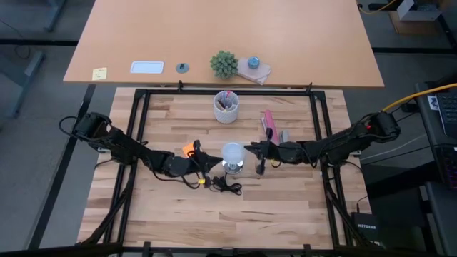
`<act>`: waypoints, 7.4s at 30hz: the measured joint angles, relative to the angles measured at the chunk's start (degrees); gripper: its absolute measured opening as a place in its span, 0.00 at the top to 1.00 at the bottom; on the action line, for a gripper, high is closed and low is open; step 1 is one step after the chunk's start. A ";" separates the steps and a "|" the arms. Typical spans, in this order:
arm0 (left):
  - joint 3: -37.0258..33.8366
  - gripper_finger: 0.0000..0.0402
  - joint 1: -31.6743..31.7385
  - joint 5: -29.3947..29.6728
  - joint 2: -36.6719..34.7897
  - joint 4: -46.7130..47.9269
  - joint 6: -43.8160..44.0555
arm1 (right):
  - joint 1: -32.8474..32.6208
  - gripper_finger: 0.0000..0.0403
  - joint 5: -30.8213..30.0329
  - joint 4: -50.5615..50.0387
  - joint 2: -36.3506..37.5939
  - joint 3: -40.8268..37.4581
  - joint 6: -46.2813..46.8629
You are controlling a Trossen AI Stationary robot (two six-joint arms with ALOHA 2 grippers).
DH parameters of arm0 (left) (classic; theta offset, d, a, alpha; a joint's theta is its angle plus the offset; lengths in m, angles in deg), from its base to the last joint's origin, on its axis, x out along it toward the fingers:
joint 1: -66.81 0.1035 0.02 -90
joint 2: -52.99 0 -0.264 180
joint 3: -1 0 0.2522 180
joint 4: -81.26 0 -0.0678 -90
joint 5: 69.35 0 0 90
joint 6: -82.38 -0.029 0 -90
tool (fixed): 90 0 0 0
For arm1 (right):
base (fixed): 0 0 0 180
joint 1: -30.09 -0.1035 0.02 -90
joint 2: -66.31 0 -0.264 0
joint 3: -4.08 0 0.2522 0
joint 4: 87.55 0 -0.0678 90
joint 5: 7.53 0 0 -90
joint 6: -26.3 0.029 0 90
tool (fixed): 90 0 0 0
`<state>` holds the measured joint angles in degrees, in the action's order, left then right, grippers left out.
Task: Screw lightbulb
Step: Remove the lightbulb from the lamp
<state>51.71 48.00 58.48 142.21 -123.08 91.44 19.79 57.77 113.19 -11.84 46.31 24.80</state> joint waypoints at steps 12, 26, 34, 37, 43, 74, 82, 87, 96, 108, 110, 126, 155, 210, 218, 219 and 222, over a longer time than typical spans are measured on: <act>0.11 1.00 -0.35 1.56 -0.08 -4.65 -3.96 | 1.74 1.00 -1.09 1.98 0.48 0.04 -4.33; 0.11 1.00 -0.70 7.73 -0.23 -9.35 -10.08 | 1.65 1.00 7.63 0.28 9.57 0.04 -4.73; 0.11 1.00 -0.16 15.78 -0.27 -9.24 -10.64 | 1.62 1.00 22.01 -2.62 10.16 0.04 2.38; 0.11 1.00 1.12 15.74 -0.30 -8.79 -10.64 | 1.63 1.00 22.25 -3.51 9.94 0.04 4.11; 0.11 1.00 5.19 9.83 -0.30 -4.58 -7.89 | 1.63 1.00 22.25 -2.63 7.34 0.04 4.57; 0.07 1.00 2.78 4.61 -0.34 1.31 -1.51 | 1.65 1.00 9.59 -3.89 3.58 0.02 4.15; 0.13 1.00 0.65 3.21 -0.24 1.24 -0.81 | 1.82 1.00 5.24 -4.33 3.56 0.04 4.00; 0.13 1.00 0.30 4.05 -0.21 1.25 -0.04 | 1.76 1.00 5.34 -4.40 3.56 0.04 3.95; 0.13 1.00 0.31 4.05 -0.21 0.96 1.80 | 1.78 1.00 3.46 -4.11 3.56 0.04 2.49; 0.13 1.00 -0.59 3.30 -0.65 1.21 2.29 | 3.20 1.00 3.29 -4.14 3.56 0.04 2.49; 0.13 1.00 -1.37 3.48 -1.54 1.56 2.27 | 3.16 0.99 3.30 -4.19 3.64 0.04 2.49; 0.13 0.99 -7.00 -6.50 -5.59 12.27 20.26 | 3.16 0.97 7.82 -4.62 4.09 0.09 2.49; 0.11 0.53 -2.93 2.69 11.66 2.02 28.02 | 3.16 0.97 7.84 -7.18 4.13 0.09 3.80; 8.00 0.54 6.49 0.33 21.91 -15.29 3.90 | 3.16 0.97 13.88 -11.98 3.93 0.04 12.00; 8.00 0.54 7.17 -0.35 21.91 -16.15 3.96 | 3.16 0.97 13.74 -11.94 3.93 0.04 12.00; 8.00 0.54 7.19 -0.35 21.91 -16.46 3.97 | 3.16 0.97 13.49 -11.94 3.93 0.04 12.00; 8.00 0.54 7.17 -0.35 21.91 -16.52 3.97 | 3.17 0.97 11.94 -11.92 3.93 0.04 11.90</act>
<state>59.71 55.17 58.12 164.12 -139.61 95.41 22.96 69.71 101.28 -7.90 46.35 36.71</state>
